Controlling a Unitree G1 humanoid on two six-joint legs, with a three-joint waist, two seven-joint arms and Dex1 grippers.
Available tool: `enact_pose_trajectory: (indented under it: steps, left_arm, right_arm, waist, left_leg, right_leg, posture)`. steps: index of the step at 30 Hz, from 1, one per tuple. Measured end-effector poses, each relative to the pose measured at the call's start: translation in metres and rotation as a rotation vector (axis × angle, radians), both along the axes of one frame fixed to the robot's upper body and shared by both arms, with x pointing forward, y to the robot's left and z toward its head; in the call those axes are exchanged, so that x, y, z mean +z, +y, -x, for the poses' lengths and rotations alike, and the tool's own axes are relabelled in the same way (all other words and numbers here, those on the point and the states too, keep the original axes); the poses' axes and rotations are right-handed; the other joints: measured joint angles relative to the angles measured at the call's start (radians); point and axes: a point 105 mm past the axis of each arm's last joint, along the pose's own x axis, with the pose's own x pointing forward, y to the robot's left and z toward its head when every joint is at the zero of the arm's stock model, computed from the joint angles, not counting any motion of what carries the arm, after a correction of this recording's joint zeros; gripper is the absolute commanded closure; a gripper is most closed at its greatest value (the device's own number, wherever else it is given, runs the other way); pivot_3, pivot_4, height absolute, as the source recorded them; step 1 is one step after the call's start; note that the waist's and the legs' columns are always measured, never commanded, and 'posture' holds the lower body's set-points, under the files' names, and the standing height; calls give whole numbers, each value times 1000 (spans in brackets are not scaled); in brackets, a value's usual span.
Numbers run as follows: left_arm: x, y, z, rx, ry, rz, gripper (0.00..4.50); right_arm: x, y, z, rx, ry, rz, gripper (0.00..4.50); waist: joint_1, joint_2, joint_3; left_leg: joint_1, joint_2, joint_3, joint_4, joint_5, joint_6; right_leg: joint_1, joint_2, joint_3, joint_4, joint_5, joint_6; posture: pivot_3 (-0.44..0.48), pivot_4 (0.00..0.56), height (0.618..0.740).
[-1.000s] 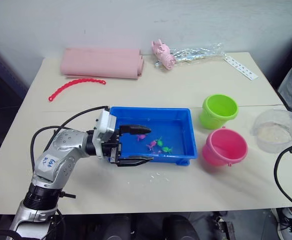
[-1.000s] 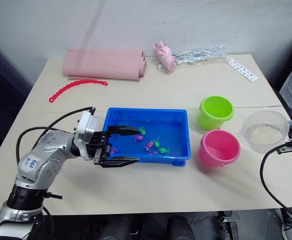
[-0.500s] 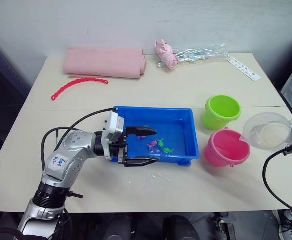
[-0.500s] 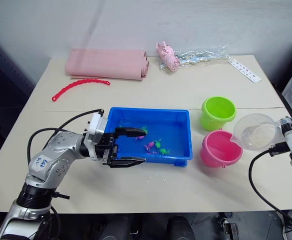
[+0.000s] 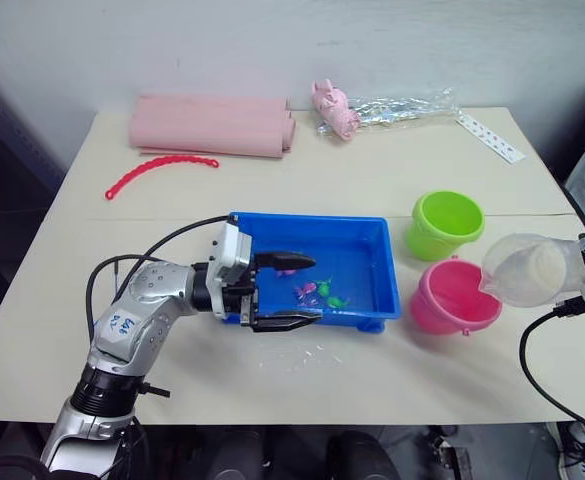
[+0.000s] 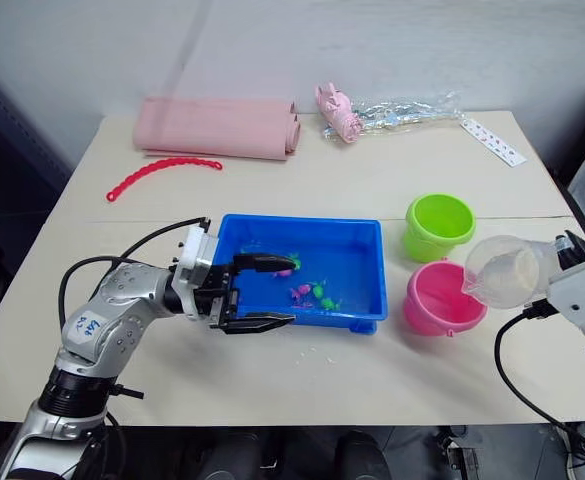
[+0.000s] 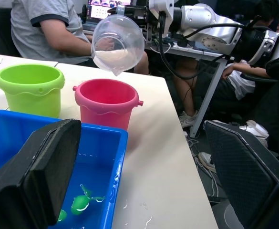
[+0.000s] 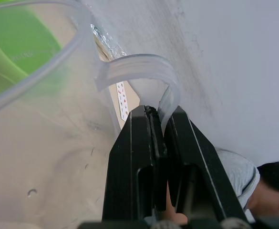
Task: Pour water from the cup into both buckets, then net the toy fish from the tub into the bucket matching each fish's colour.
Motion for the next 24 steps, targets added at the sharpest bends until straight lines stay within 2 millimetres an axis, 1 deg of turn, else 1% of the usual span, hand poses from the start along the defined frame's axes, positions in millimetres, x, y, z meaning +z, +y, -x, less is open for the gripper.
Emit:
enact_pose_trajectory:
  steps: [13,24]
  left_arm:
    - [-1,-3,-1,5,-9,1,0]
    - [-2,-6,0,-2,-20,5,0]
  right_arm:
    - [5,6,3,-6,-60,137,4393]
    - [11,6,3,-14,-86,192,4393]
  waist:
    - [0,0,0]
    - [0,0,0]
  left_leg:
    - [0,0,0,0,0,0]
    - [0,0,0,0,0,0]
  right_leg:
    - [0,0,0,0,0,0]
    - [0,0,0,0,0,0]
  posture:
    - [0,150,740]
    - [0,150,740]
